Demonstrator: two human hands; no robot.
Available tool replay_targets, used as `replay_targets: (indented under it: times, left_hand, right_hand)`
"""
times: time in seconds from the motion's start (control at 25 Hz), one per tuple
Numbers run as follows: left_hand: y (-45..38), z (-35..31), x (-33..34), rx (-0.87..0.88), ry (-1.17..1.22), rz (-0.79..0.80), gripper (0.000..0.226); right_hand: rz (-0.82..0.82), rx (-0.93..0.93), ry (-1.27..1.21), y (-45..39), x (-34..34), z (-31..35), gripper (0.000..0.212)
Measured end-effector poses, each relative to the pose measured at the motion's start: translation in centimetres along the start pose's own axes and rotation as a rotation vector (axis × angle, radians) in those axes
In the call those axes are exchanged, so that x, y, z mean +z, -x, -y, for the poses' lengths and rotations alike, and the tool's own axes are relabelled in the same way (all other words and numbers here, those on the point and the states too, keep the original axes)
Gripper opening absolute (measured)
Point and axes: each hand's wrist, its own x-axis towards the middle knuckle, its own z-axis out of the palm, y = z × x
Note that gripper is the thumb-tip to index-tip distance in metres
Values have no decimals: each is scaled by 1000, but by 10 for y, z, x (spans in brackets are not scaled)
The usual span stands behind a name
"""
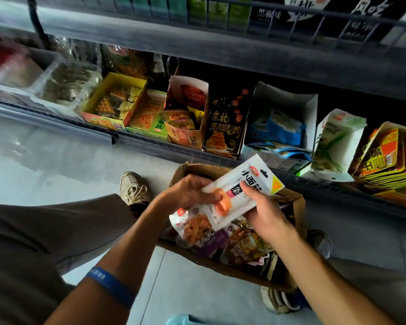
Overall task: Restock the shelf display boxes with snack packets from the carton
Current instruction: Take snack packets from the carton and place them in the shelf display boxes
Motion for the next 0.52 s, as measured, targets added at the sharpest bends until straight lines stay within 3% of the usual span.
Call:
replay_targets:
  times: [0.08, 0.16, 0.24, 0.4, 0.48, 0.52]
  left_hand:
    - [-7, 20, 1, -47, 72, 46, 29]
    - [-18, 40, -14, -78, 101, -237, 18]
    - [-24, 55, -33, -102, -230, -486, 17]
    - [-30, 77, -12, -204, -904, -220, 26]
    - [-37, 90, 0, -274, -1005, -216, 36]
    - [-38, 93, 5, -312, -894, -227, 40]
  right_hand:
    - [-198, -59, 26, -3, -9, 8, 23]
    - [-388, -121, 86, -8, -30, 19, 21]
    - [-465, -145, 147, -9, -46, 25, 21]
    - [-486, -147, 370, -2, -51, 10, 21]
    - [-447, -99, 503, -1, -47, -1, 16]
    - [-420, -70, 553, -1, -45, -5, 14]
